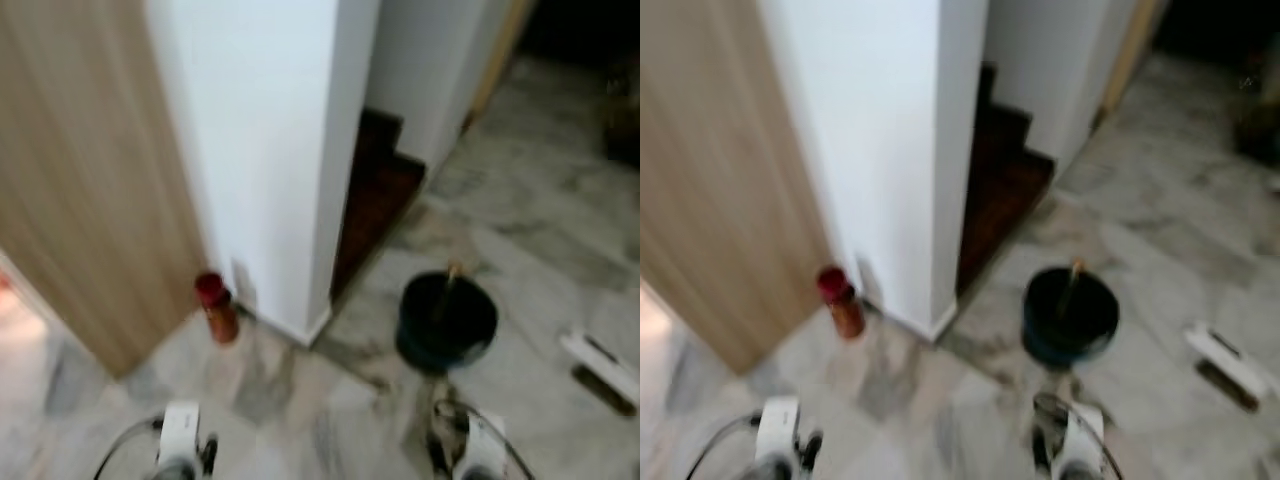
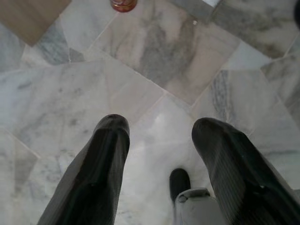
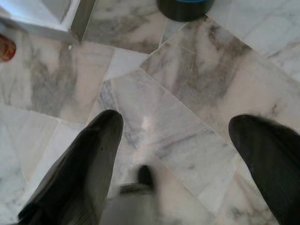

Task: Sweep floor

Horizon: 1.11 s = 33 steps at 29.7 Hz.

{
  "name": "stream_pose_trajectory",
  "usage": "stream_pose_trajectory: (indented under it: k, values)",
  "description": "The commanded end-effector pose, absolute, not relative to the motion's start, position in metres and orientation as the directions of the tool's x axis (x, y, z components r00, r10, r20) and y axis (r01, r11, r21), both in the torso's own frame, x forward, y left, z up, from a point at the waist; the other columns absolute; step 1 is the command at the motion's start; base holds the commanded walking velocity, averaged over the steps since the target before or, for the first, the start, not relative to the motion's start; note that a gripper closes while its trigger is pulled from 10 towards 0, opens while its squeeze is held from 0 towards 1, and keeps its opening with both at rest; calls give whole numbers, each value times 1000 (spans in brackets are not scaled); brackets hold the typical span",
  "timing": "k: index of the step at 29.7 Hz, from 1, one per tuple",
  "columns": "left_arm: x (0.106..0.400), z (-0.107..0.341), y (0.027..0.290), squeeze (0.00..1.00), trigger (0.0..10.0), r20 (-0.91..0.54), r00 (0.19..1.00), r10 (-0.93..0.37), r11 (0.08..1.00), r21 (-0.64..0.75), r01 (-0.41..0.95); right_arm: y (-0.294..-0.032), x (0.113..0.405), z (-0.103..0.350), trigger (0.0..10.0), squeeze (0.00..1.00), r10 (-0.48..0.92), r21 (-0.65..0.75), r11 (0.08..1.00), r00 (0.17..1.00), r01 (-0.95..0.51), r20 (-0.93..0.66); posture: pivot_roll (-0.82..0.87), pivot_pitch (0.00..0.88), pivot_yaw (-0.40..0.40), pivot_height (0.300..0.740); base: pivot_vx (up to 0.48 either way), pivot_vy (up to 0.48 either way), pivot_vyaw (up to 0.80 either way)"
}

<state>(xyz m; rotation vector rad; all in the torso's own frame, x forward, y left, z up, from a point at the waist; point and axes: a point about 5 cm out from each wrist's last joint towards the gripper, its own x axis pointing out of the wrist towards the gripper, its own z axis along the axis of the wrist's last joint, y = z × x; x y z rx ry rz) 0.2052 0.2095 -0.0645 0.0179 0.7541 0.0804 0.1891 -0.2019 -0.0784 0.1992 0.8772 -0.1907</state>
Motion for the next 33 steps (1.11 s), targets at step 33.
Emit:
stream_pose_trajectory:
  k: [33]
  values:
    - [200, -68, 205, 0, 10000, -699, 711, 76, 997, 47, -59, -204, 185, -80, 10000, 0, -90, 81, 966, 615, 245, -783, 20, 20, -4, 740, 0, -74, -663]
